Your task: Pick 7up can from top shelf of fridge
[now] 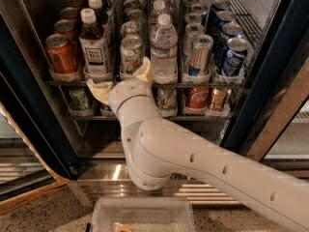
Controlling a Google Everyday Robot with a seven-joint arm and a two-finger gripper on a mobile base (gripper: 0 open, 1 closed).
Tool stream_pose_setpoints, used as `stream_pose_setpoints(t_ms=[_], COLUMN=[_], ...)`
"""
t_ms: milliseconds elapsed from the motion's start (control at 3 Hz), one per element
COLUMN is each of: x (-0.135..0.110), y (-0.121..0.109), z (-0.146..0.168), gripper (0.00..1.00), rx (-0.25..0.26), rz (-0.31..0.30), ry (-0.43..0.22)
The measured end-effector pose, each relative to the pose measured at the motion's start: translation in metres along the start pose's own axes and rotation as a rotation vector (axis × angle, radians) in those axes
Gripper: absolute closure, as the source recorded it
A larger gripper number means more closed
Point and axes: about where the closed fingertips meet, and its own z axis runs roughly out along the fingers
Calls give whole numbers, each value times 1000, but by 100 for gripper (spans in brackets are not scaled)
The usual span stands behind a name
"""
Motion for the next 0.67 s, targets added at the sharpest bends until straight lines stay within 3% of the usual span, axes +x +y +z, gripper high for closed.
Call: stream_pose_setpoints(t_ms=[333,667], x=[6,10], y=[-2,-14], z=[5,7], gripper=[16,19], rx=[-5,31], rz=[-4,-10], ry=[20,31])
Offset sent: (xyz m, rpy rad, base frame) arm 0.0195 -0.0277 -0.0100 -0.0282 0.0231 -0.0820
